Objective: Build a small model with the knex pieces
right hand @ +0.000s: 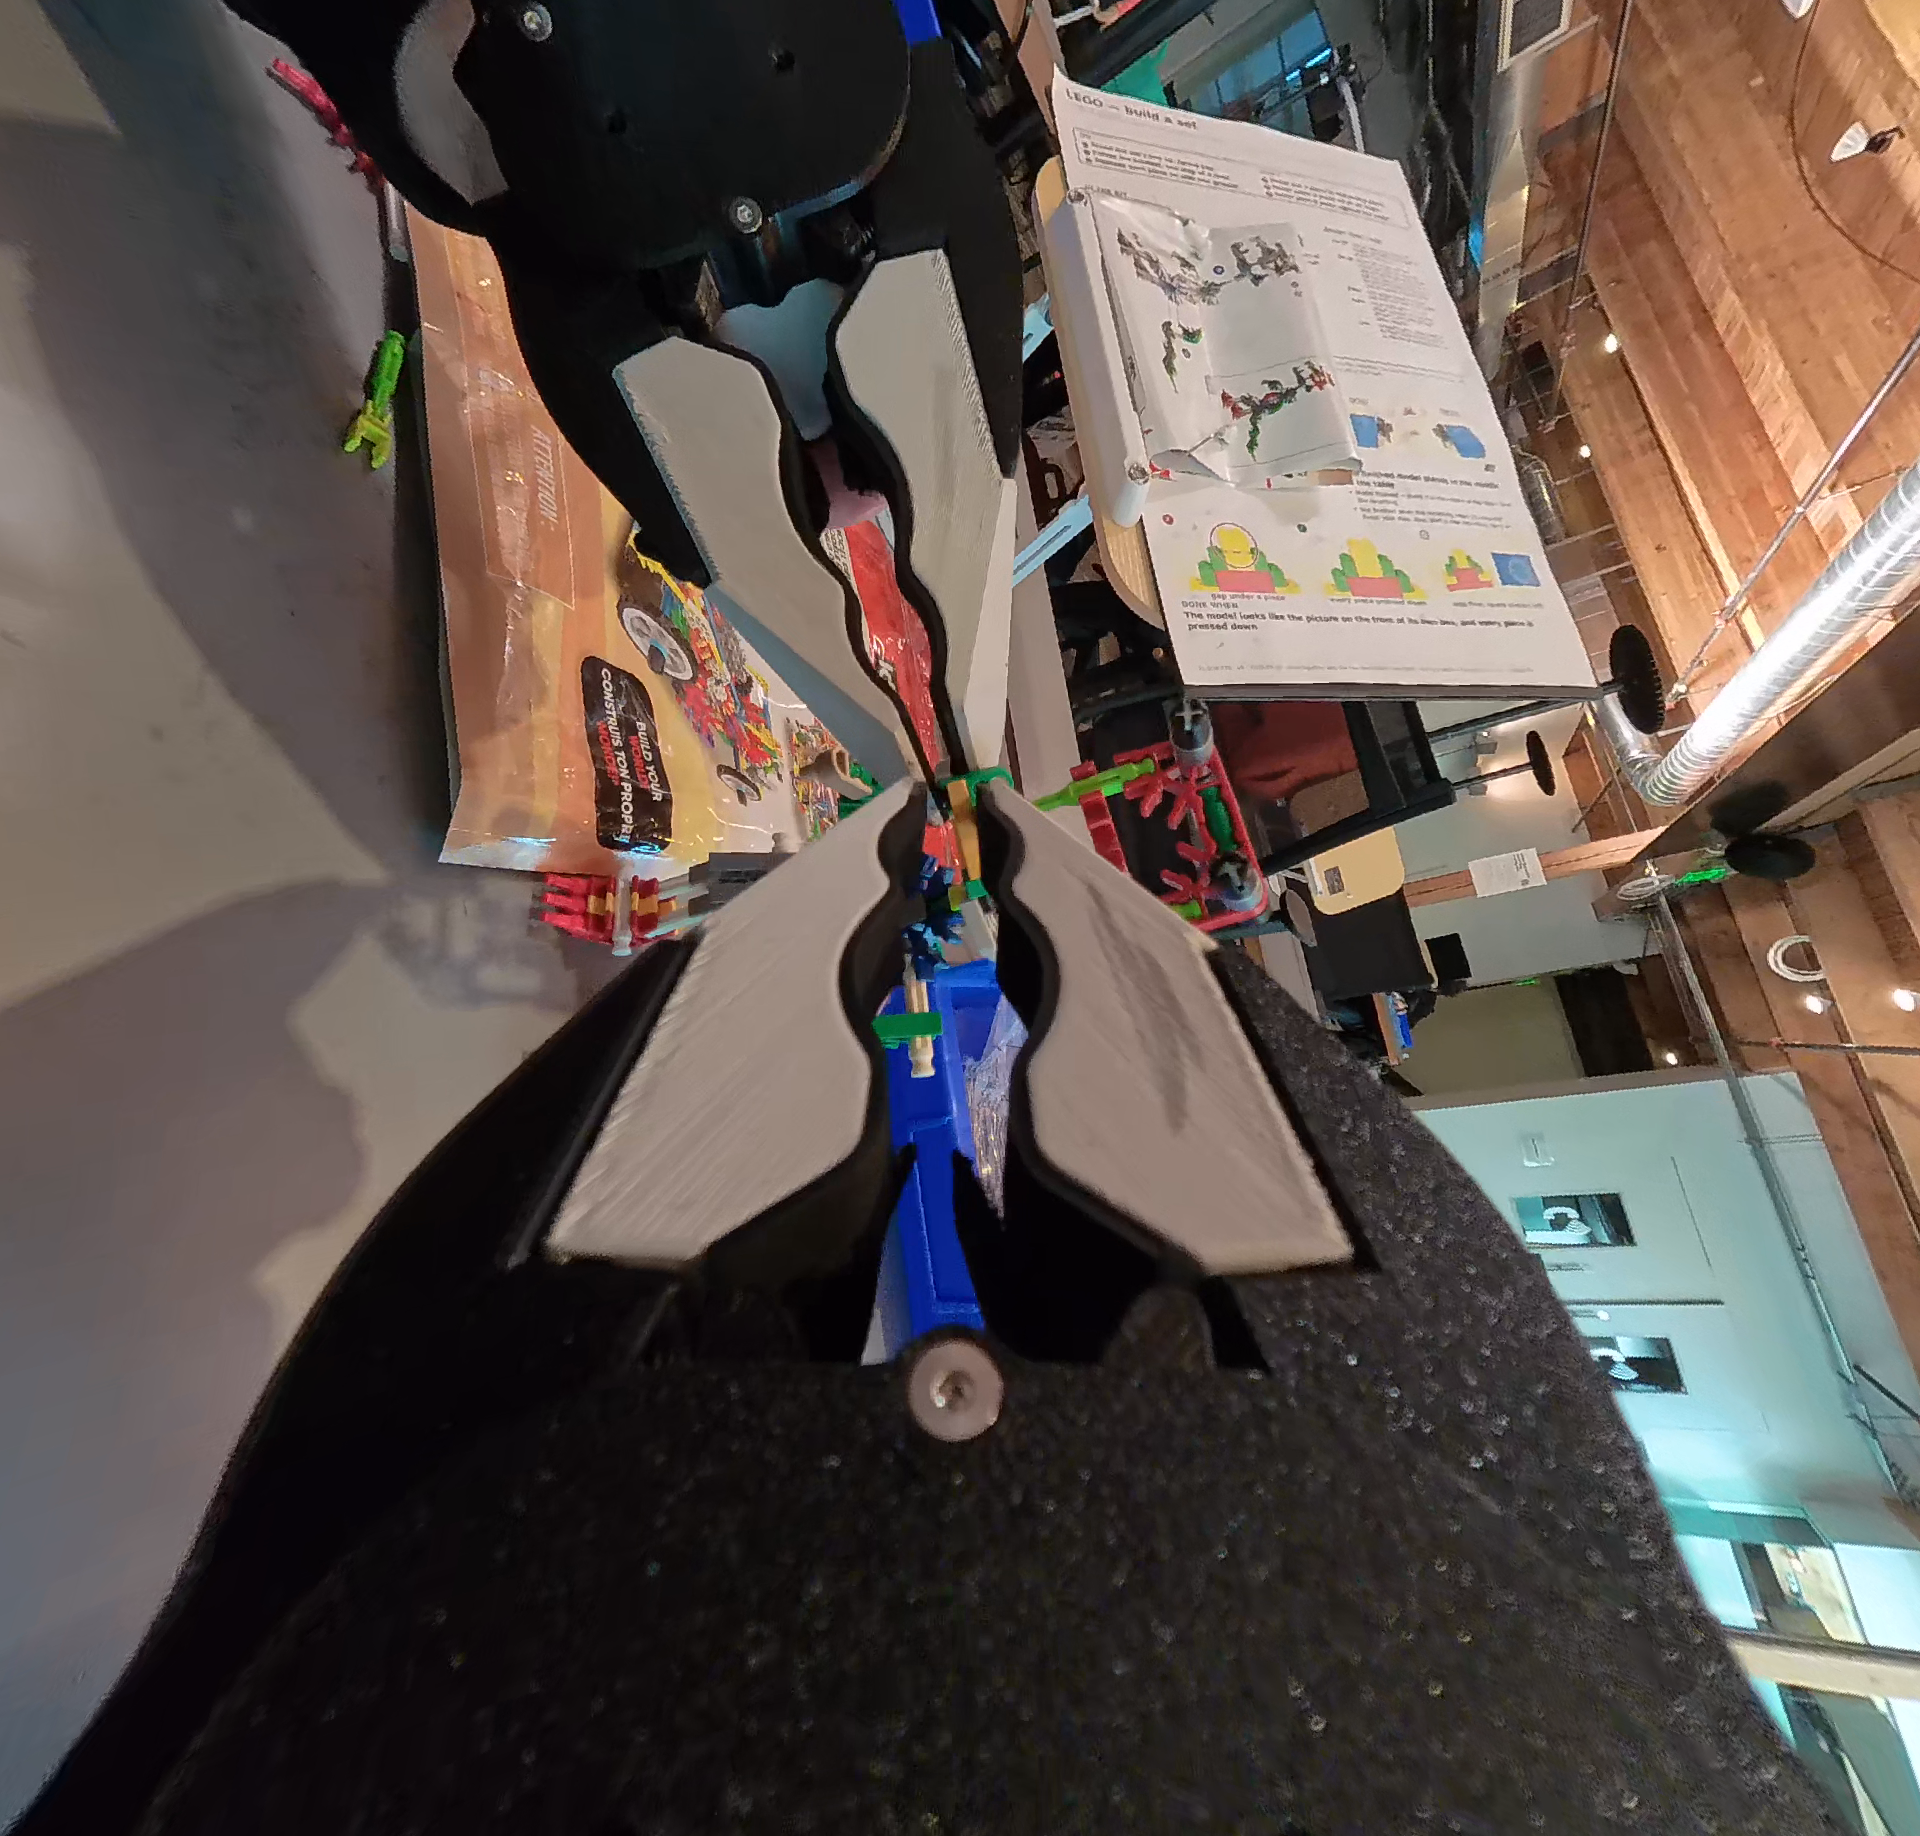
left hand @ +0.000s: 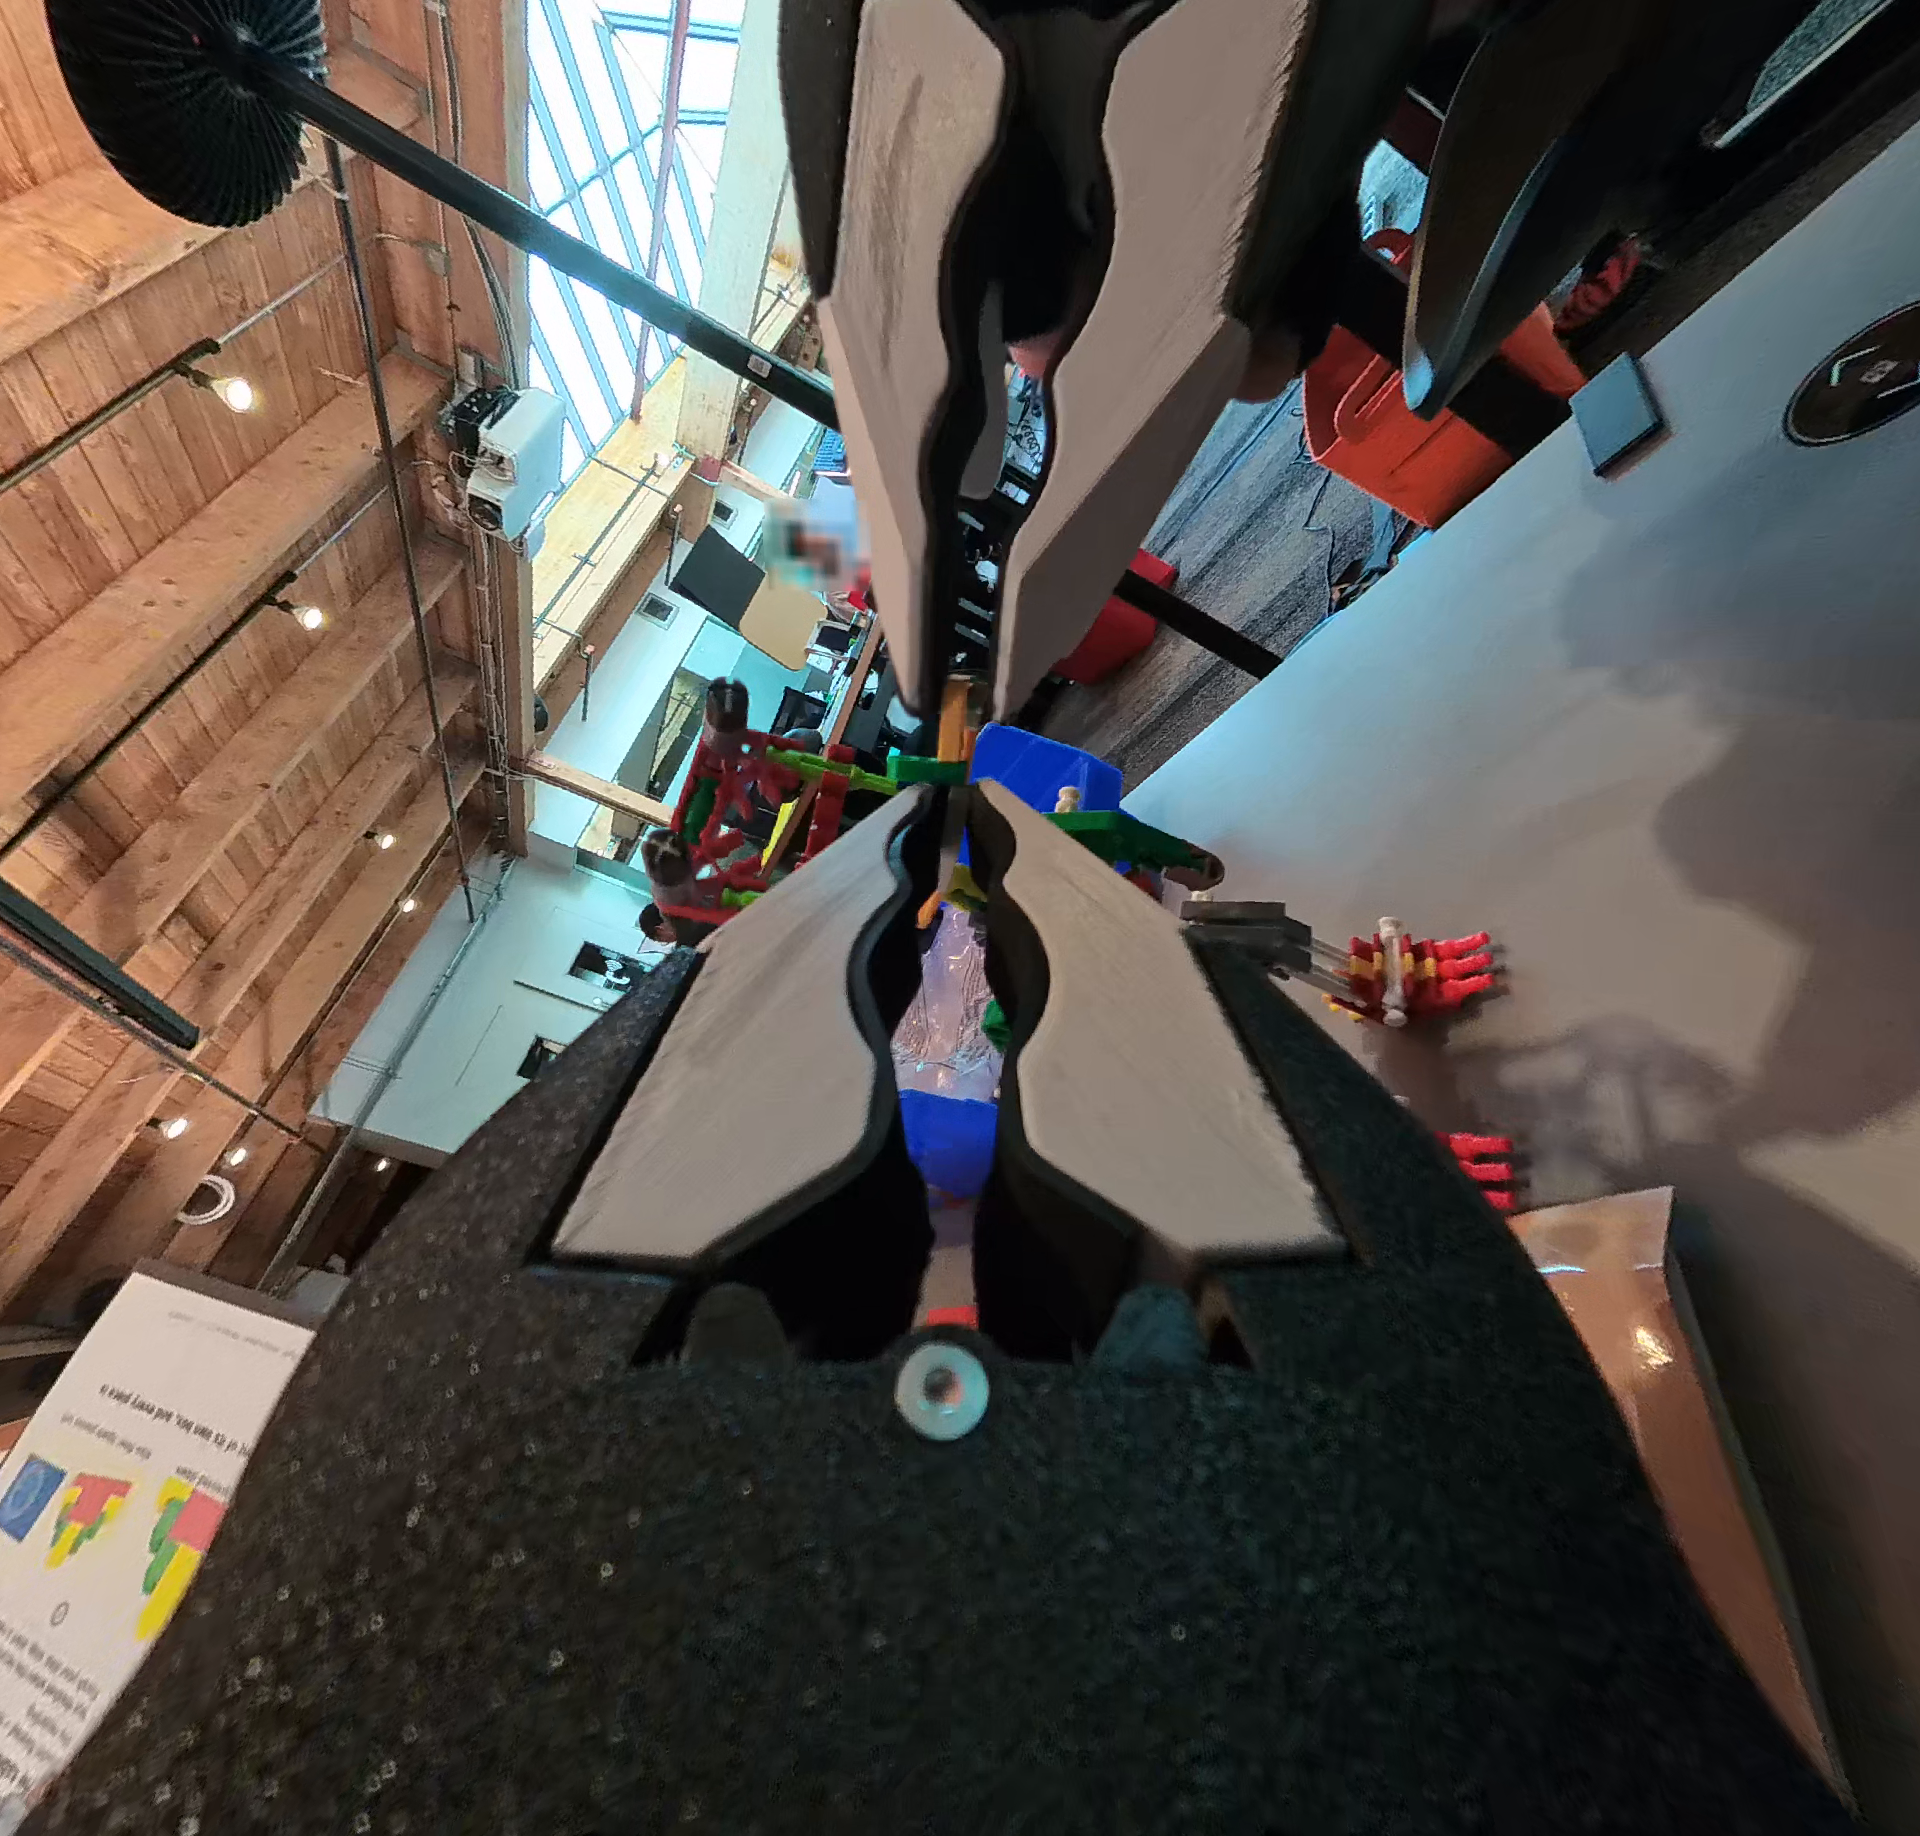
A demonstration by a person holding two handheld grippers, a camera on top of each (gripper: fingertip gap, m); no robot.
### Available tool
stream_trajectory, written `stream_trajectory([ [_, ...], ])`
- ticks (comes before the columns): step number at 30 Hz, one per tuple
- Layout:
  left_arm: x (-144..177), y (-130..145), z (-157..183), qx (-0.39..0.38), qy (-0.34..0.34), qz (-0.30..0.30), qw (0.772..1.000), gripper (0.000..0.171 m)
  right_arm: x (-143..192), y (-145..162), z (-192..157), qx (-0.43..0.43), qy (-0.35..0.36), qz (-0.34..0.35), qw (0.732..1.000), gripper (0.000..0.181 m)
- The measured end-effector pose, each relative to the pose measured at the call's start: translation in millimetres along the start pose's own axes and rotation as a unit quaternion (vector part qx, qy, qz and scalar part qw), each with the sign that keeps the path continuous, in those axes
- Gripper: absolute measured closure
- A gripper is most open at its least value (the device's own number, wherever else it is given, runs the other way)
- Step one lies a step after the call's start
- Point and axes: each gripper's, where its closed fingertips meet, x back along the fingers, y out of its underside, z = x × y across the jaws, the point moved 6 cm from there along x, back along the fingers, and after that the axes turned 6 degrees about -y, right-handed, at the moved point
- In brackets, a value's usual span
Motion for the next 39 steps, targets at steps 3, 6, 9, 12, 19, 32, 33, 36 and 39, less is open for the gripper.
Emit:
stream_trajectory([
  [3,0,-1,2,-0.001,0.009,-0.003,1.0,0.171,-1,0,-1,0.009,0.005,-0.01,1.0,0.179],
  [6,-1,-1,1,-0.009,0.015,-0.011,1.0,0.171,-2,0,-1,0.007,0.008,-0.018,1.0,0.179],
  [9,-1,-2,0,-0.002,0.021,-0.018,1.0,0.171,-2,0,-2,0.016,0.012,-0.022,1.0,0.179],
  [12,-4,-3,-1,0.004,0.029,-0.02,0.999,0.171,0,1,-1,0.023,0.016,-0.031,0.999,0.179],
  [19,-12,-4,-2,0.023,0.043,-0.017,0.999,0.171,4,5,-1,0.028,0.025,-0.044,0.998,0.179],
  [32,-10,-4,-4,0.011,-0.002,0.008,1.0,0.161,5,5,1,0.0,0.022,-0.026,0.999,0.179],
  [33,-9,-4,-3,0.011,-0.001,0.011,1.0,0.162,5,4,1,-0.002,0.021,-0.023,1.0,0.179],
  [36,-5,-4,0,-0.004,-0.008,0.019,1.0,0.167,4,2,0,0.0,0.018,-0.02,1.0,0.179],
  [39,-3,-4,-1,-0.004,-0.023,0.028,0.999,0.165,4,1,0,0.0,0.017,-0.018,1.0,0.179],
])
